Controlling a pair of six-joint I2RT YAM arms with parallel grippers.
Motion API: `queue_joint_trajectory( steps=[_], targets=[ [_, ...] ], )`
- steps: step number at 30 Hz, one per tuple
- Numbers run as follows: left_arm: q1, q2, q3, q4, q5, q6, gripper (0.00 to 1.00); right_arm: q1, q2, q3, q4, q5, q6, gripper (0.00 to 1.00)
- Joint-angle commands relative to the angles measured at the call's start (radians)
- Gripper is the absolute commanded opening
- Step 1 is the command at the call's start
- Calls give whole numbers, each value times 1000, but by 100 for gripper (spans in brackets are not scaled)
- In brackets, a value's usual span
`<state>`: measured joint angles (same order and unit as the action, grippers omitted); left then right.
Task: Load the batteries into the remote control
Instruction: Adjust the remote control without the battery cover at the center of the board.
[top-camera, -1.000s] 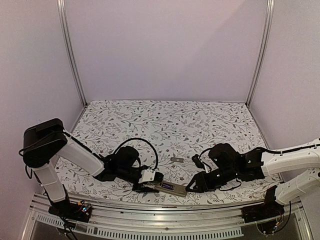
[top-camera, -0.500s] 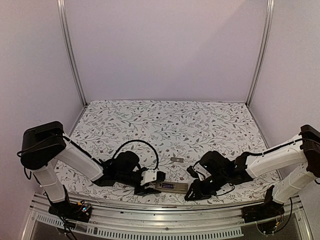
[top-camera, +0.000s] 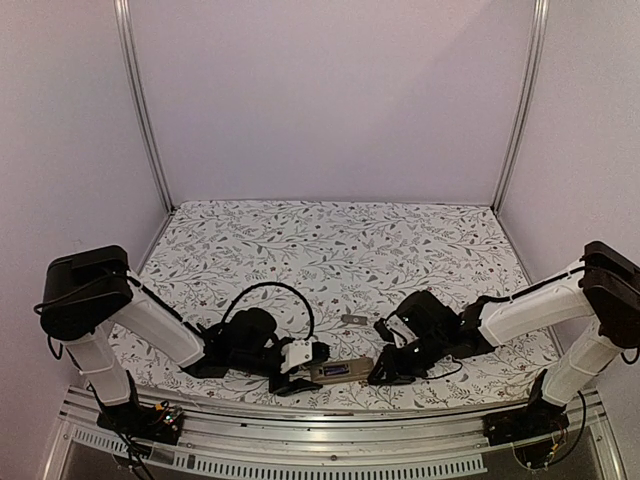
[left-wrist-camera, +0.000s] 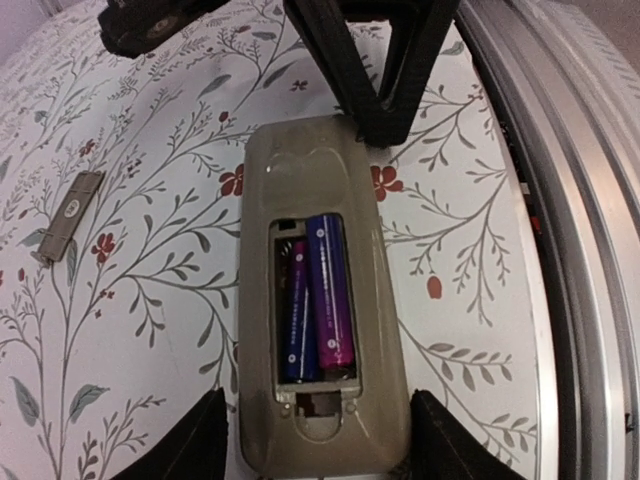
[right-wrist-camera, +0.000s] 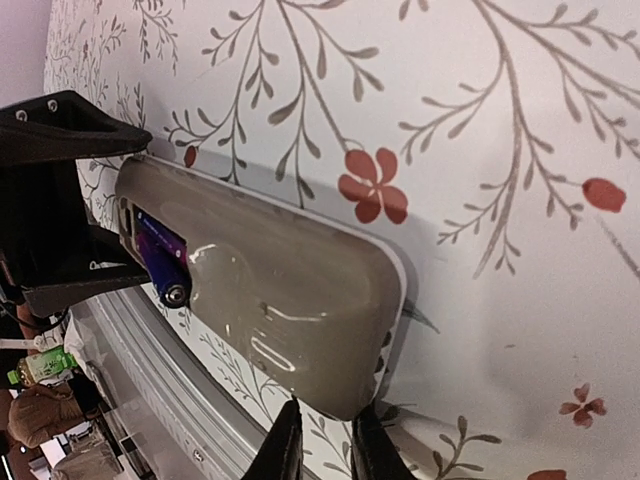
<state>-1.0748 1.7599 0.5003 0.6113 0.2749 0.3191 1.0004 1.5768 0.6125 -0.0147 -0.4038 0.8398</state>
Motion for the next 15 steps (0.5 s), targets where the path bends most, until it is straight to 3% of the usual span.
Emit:
queue_joint_trajectory(
  steps=[1, 7, 12, 15],
  targets=[
    [-14, -8, -25, -25, -31, -25, 61, -38, 27, 23, -10, 32, -52, 17],
    [-7, -9, -31, -14, -29, -34, 61, -68, 46, 71, -67, 22, -126, 18],
    [-9, -21, -45, -3, -48, -55, 61, -66, -74, 45, -137, -56, -215, 36],
    [-13, -19, -58, 27, -47, -52, 59, -66, -142, 106, -219, -36, -227, 35]
  ],
)
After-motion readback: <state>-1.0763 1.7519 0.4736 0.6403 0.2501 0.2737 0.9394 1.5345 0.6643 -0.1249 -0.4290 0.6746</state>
